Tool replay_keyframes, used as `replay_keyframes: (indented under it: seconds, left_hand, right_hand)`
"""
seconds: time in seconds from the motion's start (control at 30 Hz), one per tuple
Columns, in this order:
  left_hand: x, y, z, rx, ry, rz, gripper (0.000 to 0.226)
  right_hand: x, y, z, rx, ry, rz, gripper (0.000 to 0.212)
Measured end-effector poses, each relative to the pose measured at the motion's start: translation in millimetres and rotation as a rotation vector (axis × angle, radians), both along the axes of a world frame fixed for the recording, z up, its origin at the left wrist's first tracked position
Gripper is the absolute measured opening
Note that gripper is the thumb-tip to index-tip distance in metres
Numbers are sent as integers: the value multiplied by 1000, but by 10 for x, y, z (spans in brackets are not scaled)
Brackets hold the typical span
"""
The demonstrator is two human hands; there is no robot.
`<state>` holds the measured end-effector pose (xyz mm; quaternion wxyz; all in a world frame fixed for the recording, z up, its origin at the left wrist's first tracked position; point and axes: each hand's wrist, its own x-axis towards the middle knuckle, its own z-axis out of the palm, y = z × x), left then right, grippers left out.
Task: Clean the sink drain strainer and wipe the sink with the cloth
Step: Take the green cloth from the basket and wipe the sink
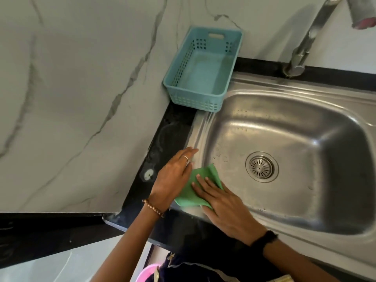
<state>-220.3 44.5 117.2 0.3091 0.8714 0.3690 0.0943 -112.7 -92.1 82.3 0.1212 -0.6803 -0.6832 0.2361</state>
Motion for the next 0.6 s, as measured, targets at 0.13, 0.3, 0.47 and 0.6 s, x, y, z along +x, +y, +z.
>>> replay_keyframes:
  seconds: [0.13, 0.3, 0.47, 0.6]
  left_hand:
    - [118, 153, 147, 73, -47, 12, 41]
    - [474, 319, 347, 233, -59, 5, 52]
    - [910, 584, 477, 488, 66, -13, 77]
    - [1140, 843, 442, 403, 194, -6, 57]
  right_hand:
    - [-64, 520, -47, -63, 245, -224, 58]
    - [2, 557, -8, -28, 401, -267, 61]
    - [-18, 301, -97, -33, 238, -122, 65]
    - [-4, 359, -115, -19, 229, -124, 63]
